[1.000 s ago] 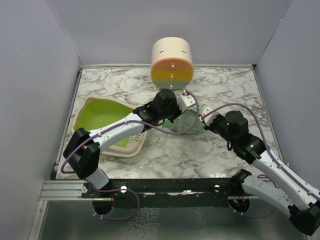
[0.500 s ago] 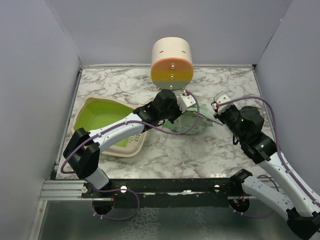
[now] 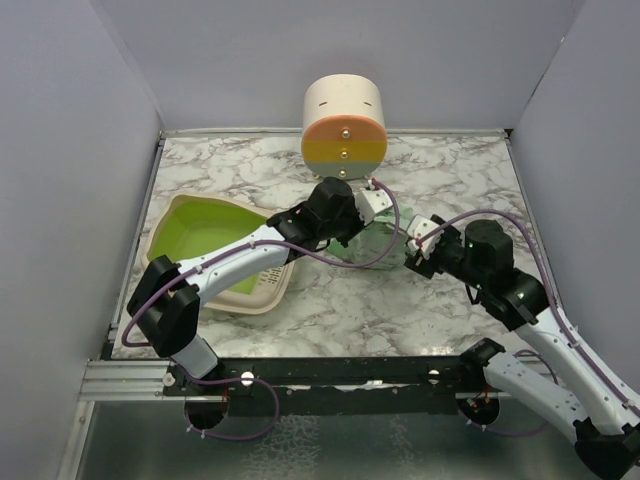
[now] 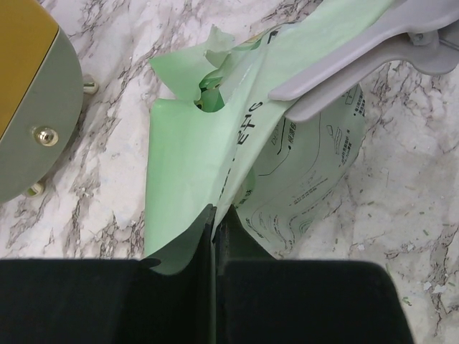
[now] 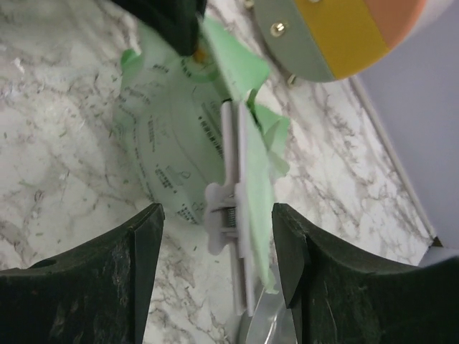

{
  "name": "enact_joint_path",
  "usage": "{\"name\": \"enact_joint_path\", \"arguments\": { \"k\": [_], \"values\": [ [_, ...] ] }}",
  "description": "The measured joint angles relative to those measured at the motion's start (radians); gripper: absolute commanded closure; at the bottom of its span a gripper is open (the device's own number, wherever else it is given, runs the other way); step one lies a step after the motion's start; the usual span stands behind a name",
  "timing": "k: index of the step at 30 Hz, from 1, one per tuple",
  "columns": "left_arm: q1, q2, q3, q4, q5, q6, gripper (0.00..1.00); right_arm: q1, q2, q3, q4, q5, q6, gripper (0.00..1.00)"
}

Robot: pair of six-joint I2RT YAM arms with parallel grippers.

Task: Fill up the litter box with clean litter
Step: Remove the clamp from the cat litter bag.

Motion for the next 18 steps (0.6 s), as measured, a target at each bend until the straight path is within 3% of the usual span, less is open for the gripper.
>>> {"name": "enact_joint_path", "arguments": {
  "k": [12, 18],
  "values": [
    [0.000, 0.008, 0.007, -0.002, 0.000, -0.008, 1.00, 0.000, 0.028, -0.132, 0.014, 0.016, -0.064, 0.39],
    [0.000, 0.009, 0.007, 0.000, 0.000, -0.012, 1.00, 0.000, 0.031, -0.134, 0.079, 0.097, -0.069, 0.47]
  ]
}}
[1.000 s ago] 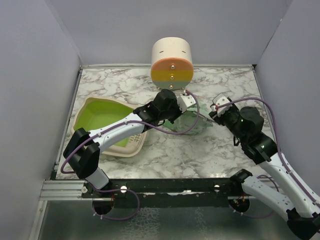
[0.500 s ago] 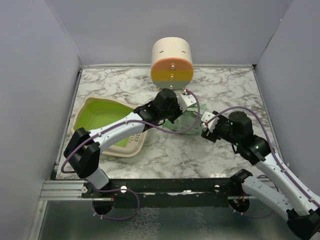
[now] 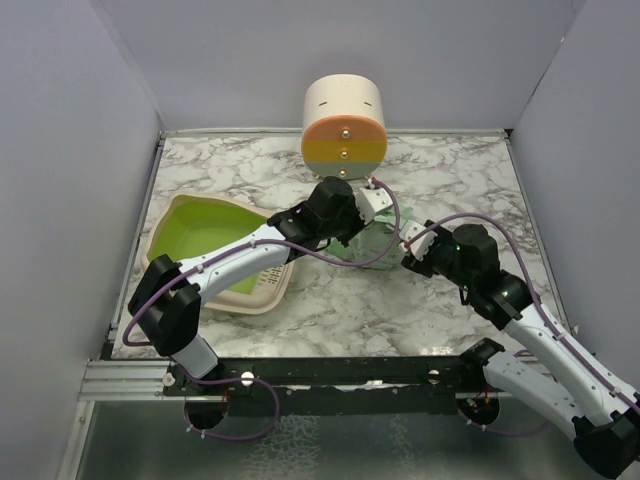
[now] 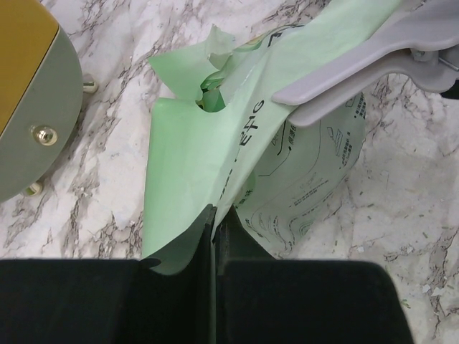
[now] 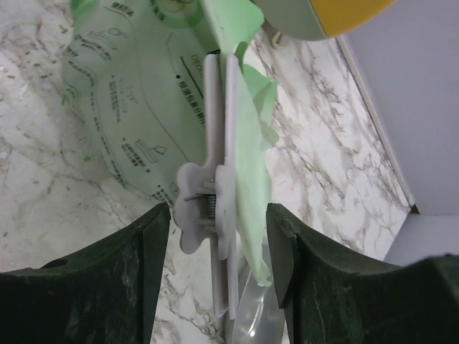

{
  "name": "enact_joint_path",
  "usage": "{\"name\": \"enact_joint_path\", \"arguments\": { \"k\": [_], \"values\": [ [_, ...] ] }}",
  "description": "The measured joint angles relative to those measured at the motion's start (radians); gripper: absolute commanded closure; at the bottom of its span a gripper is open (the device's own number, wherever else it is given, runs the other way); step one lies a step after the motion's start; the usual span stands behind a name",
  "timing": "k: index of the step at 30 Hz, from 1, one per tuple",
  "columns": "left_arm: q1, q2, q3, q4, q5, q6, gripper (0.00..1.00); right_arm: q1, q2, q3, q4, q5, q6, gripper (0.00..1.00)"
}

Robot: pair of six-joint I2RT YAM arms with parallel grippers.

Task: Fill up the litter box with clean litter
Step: Remove the clamp from the cat litter bag.

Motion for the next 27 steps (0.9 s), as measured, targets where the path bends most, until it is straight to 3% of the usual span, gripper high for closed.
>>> {"name": "enact_joint_path", "arguments": {
  "k": [4, 7, 8, 20, 27],
  "values": [
    [0.000, 0.000, 0.000, 0.001, 0.000, -0.005, 1.00, 0.000, 0.000, 0.000, 0.040, 0.039, 0.000, 0.59],
    [0.000, 0.002, 0.000, 0.003, 0.000, -0.007, 1.00, 0.000, 0.000, 0.000, 0.059, 0.051, 0.001, 0.95],
    [0.000, 0.002, 0.000, 0.004, 0.000, -0.008, 1.00, 0.000, 0.000, 0.000, 0.064, 0.054, 0.006, 0.99],
    [0.000, 0.004, 0.000, 0.013, 0.000, -0.011, 1.00, 0.000, 0.008, 0.018, 0.077, 0.081, 0.068, 0.99],
    [0.001, 0.005, 0.000, 0.015, 0.000, -0.013, 1.00, -0.016, -0.011, 0.122, 0.079, 0.143, 0.131, 0.99]
  ]
}}
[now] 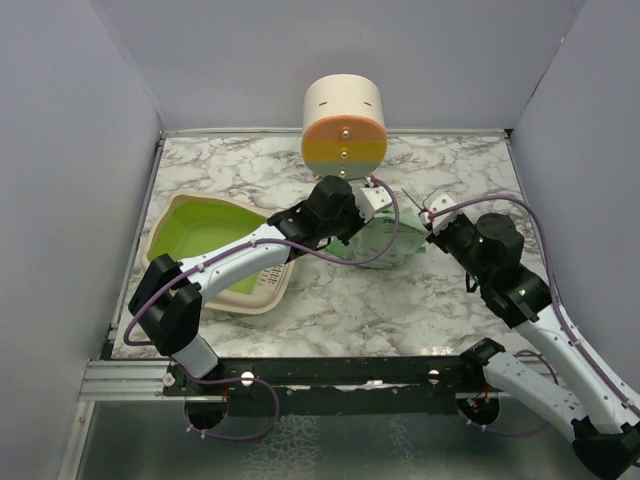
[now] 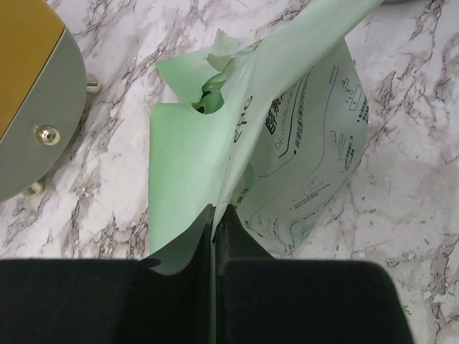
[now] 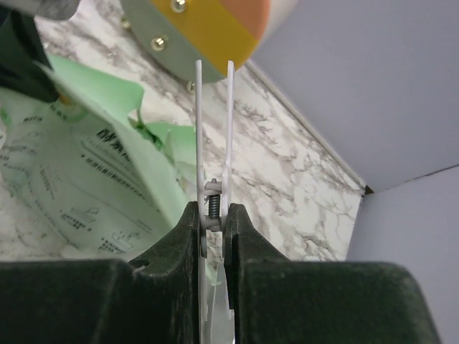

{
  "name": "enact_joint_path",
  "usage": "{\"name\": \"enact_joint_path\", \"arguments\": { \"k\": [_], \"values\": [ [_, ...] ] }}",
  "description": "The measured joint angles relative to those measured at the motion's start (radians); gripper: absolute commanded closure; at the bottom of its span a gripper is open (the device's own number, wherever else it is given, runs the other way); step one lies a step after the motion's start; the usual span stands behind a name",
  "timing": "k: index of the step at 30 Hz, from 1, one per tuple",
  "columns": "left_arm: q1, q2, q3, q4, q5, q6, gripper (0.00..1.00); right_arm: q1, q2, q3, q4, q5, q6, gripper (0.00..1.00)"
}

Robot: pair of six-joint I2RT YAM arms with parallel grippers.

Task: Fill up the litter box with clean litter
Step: Remove the clamp from the cat litter bag, then place the clamp at the center of the board.

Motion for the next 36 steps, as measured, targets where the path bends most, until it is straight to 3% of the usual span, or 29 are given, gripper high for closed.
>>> {"name": "enact_joint_path", "arguments": {
  "k": [9, 12, 17, 22, 27, 36],
  "values": [
    [0.000, 0.000, 0.000, -0.001, 0.000, -0.003, 1.00, -0.059, 0.068, 0.101, 0.058, 0.105, 0.028, 0.99],
    [0.000, 0.000, 0.000, -0.002, 0.000, -0.005, 1.00, -0.206, 0.201, 0.193, 0.056, 0.051, 0.067, 0.99],
    [0.000, -0.001, 0.001, -0.007, -0.004, -0.005, 1.00, -0.556, 0.526, 0.423, 0.018, -0.156, 0.187, 0.99],
    [0.000, -0.001, 0.009, -0.021, -0.008, -0.005, 1.00, -0.751, 0.807, 0.618, -0.054, -0.321, 0.275, 0.99],
    [0.000, -0.003, 0.009, -0.022, -0.008, -0.013, 1.00, -0.831, 0.938, 0.676, -0.115, -0.402, 0.312, 0.99],
    [-0.002, 0.000, 0.030, -0.049, -0.040, -0.028, 1.00, -0.864, 1.093, 0.679, -0.132, -0.428, 0.304, 0.99]
  ]
}}
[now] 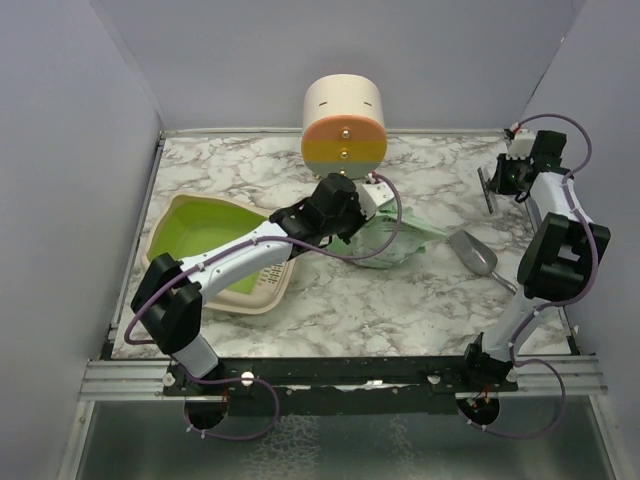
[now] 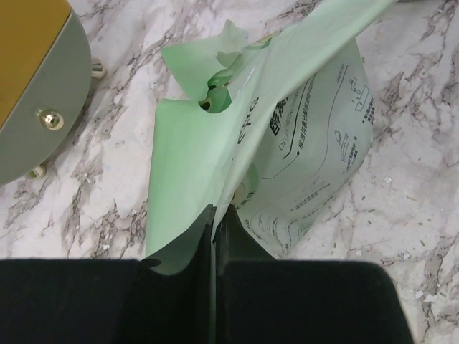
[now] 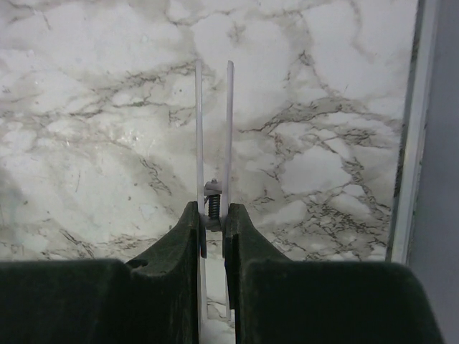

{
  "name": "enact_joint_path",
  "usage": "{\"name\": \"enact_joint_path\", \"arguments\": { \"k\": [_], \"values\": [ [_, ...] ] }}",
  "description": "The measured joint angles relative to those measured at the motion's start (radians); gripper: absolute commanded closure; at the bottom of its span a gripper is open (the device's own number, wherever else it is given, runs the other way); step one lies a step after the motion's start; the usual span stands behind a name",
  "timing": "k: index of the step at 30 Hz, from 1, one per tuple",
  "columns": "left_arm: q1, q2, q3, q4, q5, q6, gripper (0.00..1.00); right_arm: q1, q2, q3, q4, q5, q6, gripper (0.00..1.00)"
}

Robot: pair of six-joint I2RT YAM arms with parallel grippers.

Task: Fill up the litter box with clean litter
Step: Place the clamp at the center of the board.

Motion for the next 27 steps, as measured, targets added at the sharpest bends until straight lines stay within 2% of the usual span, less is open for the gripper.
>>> {"name": "enact_joint_path", "arguments": {
  "k": [9, 16, 27],
  "values": [
    [0.002, 0.149, 0.242, -0.145, -0.096, 0.037, 1.00, 0.000, 0.048, -0.082, 0.000, 0.002, -0.042, 0.99],
    [0.010, 0.235, 0.354, -0.183, -0.179, 0.063, 1.00, 0.000, 0.049, -0.137, 0.005, 0.006, -0.071, 0.99],
    [0.014, 0.441, 0.716, -0.351, -0.224, 0.134, 1.00, 0.000, 0.051, -0.139, 0.005, 0.005, -0.100, 0.99]
  ]
}}
